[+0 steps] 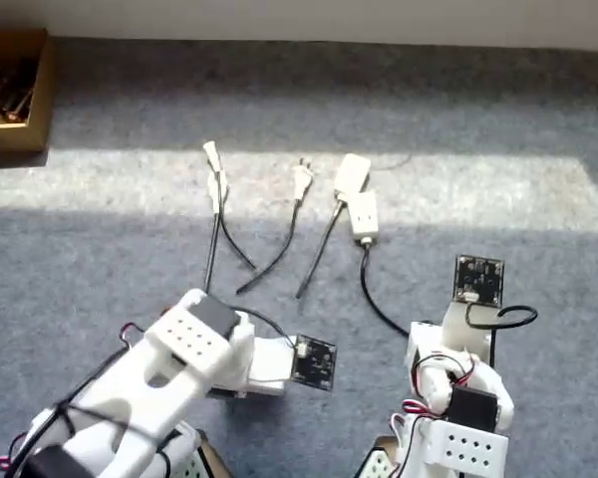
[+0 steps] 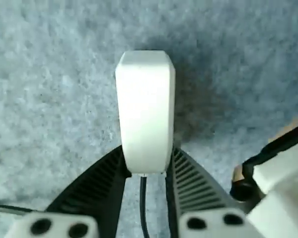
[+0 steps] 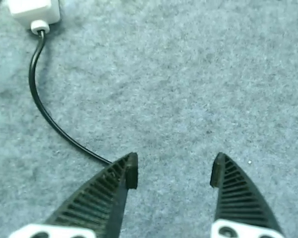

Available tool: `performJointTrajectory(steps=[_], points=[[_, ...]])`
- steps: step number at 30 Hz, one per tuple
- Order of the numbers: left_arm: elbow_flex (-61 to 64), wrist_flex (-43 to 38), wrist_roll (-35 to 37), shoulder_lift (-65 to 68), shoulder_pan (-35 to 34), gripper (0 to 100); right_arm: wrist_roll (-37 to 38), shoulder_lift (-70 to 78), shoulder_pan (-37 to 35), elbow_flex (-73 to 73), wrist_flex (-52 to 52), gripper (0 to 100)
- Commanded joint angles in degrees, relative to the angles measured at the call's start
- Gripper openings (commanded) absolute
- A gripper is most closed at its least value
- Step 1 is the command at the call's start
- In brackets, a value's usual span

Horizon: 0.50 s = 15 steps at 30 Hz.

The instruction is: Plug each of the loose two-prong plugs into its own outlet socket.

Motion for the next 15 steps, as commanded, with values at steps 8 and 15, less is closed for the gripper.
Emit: performJointTrajectory(steps=[8, 15], points=[[0.66, 8.70, 12.66, -31.34, 0.13, 21, 0.44, -0.13, -0.22, -2.42, 0.13, 23.5], [5.49, 5.54, 6.68, -26.24, -5.58, 16, 0.44, -0.13, -0.22, -2.42, 0.13, 23.5]])
